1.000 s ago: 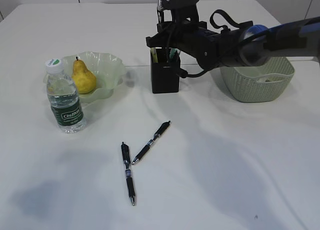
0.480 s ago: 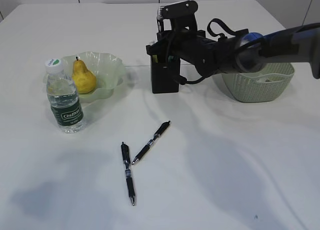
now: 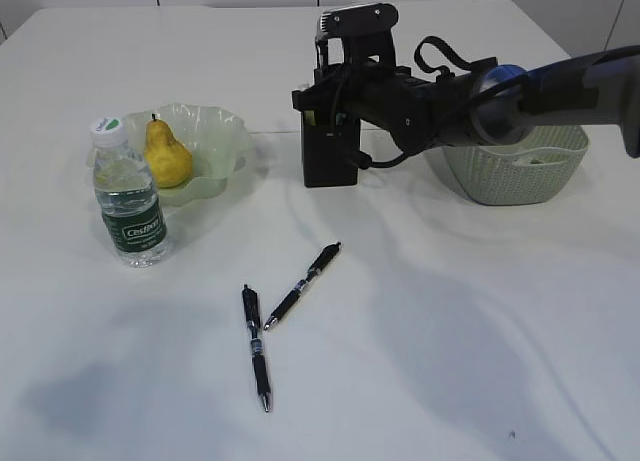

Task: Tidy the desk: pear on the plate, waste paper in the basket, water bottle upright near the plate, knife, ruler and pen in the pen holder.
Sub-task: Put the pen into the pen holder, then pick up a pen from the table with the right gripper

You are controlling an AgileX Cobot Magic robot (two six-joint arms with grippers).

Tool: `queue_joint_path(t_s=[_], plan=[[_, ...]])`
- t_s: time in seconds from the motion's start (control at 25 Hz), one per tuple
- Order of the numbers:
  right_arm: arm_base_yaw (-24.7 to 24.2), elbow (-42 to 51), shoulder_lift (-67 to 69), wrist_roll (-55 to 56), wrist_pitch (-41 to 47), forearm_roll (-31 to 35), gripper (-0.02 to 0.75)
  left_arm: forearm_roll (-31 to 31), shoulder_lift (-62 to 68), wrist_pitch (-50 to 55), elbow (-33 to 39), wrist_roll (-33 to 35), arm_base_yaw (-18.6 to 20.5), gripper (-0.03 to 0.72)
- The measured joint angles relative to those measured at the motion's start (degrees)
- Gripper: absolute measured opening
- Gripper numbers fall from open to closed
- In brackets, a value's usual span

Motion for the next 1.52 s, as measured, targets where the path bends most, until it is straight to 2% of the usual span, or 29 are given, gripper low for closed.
queue_joint_path(t_s=[0.16, 0.32, 0.76, 0.92, 1.12, 1.52], plan=[[0.0, 0.0, 0.0, 1.0, 1.1, 0.1, 0.244, -0.1, 0.0, 0.0, 0.0, 0.0, 0.0, 0.239], [0.0, -0.3, 0.0, 2.2, 2.4, 0.7, 0.281, -0.2, 0.0, 0.0, 0.0, 0.0, 0.0, 0.239], [0.0, -12.6, -1.1, 3.4, 22.5, 2.4, 0.288, -0.3, 0.0, 0.0, 0.0, 0.0, 0.0, 0.239], [0.0, -15.8, -2.1, 3.4, 27.3, 2.4, 0.288, -0.3, 0.0, 0.0, 0.0, 0.0, 0.0, 0.239], [0.0, -16.9, -4.3, 3.4, 33.8, 2.5, 0.286, -0.3, 0.0, 0.0, 0.0, 0.0, 0.0, 0.239], [0.0, -17.1, -12.6, 3.4, 52.9, 1.0, 0.286, -1.2, 0.0, 0.0, 0.0, 0.0, 0.0, 0.239]])
